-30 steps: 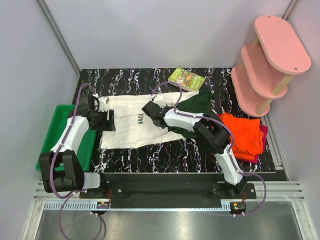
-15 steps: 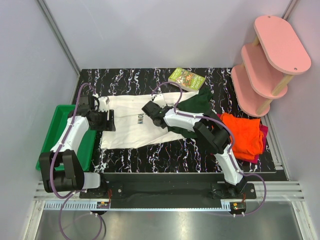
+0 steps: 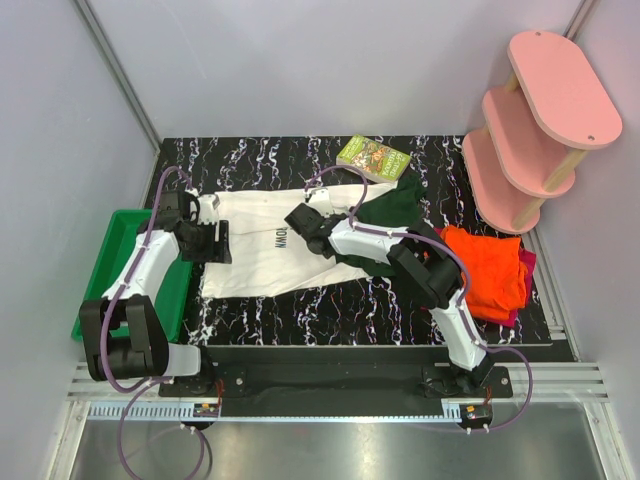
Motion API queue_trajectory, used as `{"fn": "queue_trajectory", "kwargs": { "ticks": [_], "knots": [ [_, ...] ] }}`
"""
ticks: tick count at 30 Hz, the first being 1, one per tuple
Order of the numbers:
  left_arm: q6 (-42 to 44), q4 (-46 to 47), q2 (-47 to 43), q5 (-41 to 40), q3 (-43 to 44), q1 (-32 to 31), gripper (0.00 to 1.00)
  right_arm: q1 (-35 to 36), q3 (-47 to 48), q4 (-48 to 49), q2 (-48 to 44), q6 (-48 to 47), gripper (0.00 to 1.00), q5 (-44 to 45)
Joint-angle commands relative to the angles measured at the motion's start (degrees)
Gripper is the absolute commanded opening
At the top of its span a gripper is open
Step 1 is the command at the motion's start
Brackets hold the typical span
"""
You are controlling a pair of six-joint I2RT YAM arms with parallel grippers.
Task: Fold and stack the t-shirts
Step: Fold the tshirt
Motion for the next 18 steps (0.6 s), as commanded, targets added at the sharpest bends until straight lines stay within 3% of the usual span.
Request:
{"fn": "queue_trajectory", "kwargs": {
  "ticks": [1,18],
  "knots": [
    [0.1,1.1,0.0,1.9,1.3,0.1,0.7,0.3,-1.7,-2.6,-2.6,1.0,0.0,0.1],
    [0.1,1.1,0.6,2.0,1.8,0.0,0.7,0.3,0.0,-3.5,-15.7,-3.0,0.0,5.3]
  ]
}}
